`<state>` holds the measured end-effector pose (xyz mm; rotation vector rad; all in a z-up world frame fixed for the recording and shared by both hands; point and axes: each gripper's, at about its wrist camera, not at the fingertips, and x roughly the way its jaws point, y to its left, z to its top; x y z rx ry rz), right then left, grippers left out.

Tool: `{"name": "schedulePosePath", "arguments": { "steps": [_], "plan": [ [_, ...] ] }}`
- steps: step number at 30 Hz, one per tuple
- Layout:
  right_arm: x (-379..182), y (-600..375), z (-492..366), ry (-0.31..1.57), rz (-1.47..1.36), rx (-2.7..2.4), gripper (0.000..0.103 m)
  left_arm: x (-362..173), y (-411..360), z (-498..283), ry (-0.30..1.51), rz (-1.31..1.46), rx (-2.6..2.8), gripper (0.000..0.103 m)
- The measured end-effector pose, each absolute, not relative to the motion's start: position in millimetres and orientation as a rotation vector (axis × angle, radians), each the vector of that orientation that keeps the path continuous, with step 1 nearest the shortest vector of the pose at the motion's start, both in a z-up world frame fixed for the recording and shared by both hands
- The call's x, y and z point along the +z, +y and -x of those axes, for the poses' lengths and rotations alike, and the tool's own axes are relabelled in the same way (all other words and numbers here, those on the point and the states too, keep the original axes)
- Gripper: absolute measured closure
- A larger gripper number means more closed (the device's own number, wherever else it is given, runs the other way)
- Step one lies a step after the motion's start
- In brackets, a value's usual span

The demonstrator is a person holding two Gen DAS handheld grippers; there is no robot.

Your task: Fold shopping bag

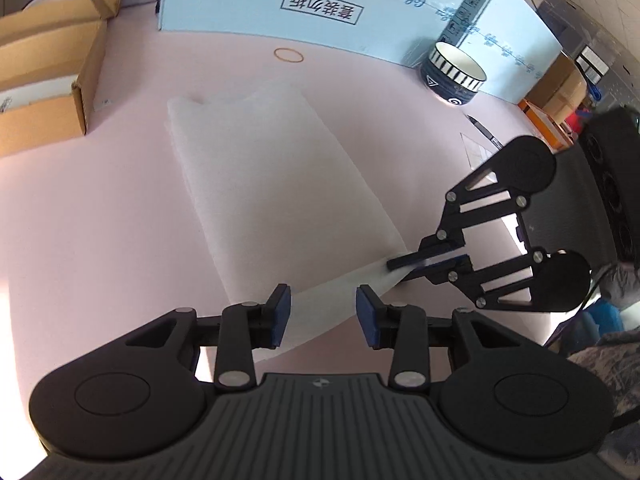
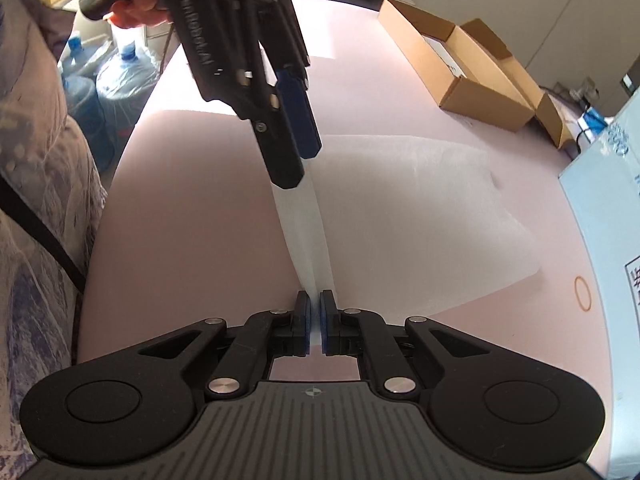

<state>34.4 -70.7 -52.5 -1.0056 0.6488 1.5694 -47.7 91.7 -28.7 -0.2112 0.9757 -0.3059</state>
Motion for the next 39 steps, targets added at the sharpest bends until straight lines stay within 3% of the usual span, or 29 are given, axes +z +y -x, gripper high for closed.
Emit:
{"name": "schedulePosePath", "arguments": {
  "steps": [7,14,16,20,28,31,39],
  "plan": [
    [-53.5,-46.4,-83.7,0.947,0.809,1.667,0.098,-19.0,55.7,55.7,0.895,-0.307,-0.530,0.069],
    [-58.5,-36.4,-100.3,1.048,0.712,1.693,0.100,-33.7,56.7,34.3,0.992,-0.405,-0.622,0.069],
    [-61.5,-36.7,-105.7,1.075,0.660,1.696,0.100,-36.4,58.6,33.2,1.033,-0.387,-0.654,0.072],
    [-68.9,-40.5,-116.9,1.132,0.544,1.695,0.100,-38.6,63.7,30.2,1.086,-0.329,-0.683,0.099],
    [-67.0,-76.7,-119.0,1.164,0.410,1.663,0.097,-47.3,89.6,-3.1,1.270,-0.079,-0.752,0.100],
    [-57.4,-88.9,-125.5,1.110,0.374,1.634,0.091,-56.3,104.0,-17.7,1.344,0.043,-0.795,0.099],
    [-17.0,-143.2,-133.1,0.953,0.126,1.451,0.090,-68.6,115.7,-30.9,1.415,0.158,-0.853,0.099]
  ]
}}
